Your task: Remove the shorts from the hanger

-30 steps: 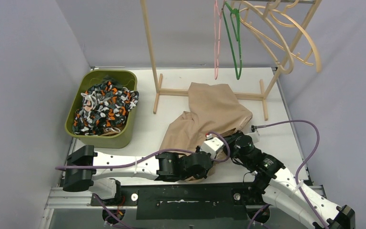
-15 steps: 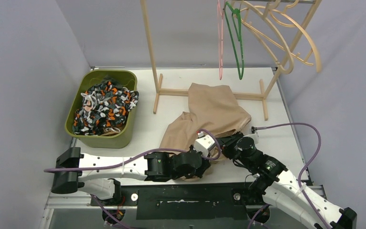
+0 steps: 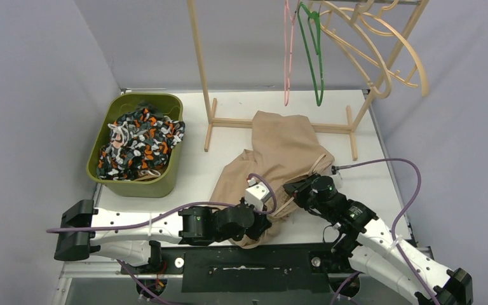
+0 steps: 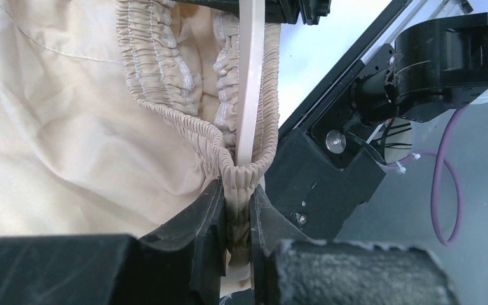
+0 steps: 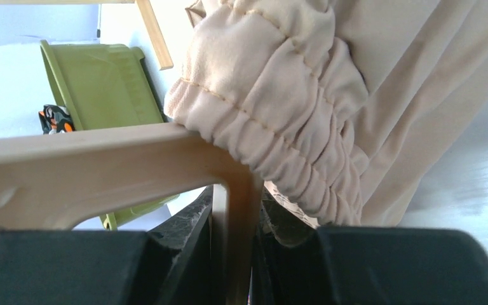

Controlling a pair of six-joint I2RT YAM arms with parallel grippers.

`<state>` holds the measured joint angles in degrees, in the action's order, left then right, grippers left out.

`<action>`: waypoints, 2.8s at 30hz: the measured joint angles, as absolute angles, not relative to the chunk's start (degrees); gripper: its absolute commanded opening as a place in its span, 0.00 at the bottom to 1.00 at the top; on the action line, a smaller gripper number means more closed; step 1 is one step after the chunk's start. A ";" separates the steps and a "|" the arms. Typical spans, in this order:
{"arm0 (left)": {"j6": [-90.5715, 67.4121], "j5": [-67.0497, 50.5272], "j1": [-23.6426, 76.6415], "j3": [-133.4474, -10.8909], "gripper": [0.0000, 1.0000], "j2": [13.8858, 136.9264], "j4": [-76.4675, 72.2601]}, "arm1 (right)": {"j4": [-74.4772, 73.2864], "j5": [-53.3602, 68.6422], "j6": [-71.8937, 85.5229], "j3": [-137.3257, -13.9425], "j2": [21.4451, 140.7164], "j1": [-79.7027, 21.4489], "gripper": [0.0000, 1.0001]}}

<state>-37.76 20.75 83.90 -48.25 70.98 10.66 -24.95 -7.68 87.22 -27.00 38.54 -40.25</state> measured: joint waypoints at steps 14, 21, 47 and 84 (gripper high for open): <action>-42.35 22.04 86.78 -44.34 0.00 70.06 7.22 | -25.87 9.45 80.03 -27.14 39.31 -23.77 0.00; -45.04 20.78 89.54 -37.89 0.00 68.71 14.87 | -25.76 9.91 76.66 -27.14 38.83 -15.49 0.00; -32.62 22.70 85.62 -49.91 0.77 69.78 6.70 | -21.56 14.98 74.15 -26.35 37.54 -14.17 0.02; -26.61 27.24 79.29 -57.14 0.00 71.02 21.08 | -32.18 0.10 54.30 -33.78 26.33 -14.28 0.79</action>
<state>-26.61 27.24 79.29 -57.14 71.02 21.08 -32.18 0.10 54.30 -33.78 26.33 -14.28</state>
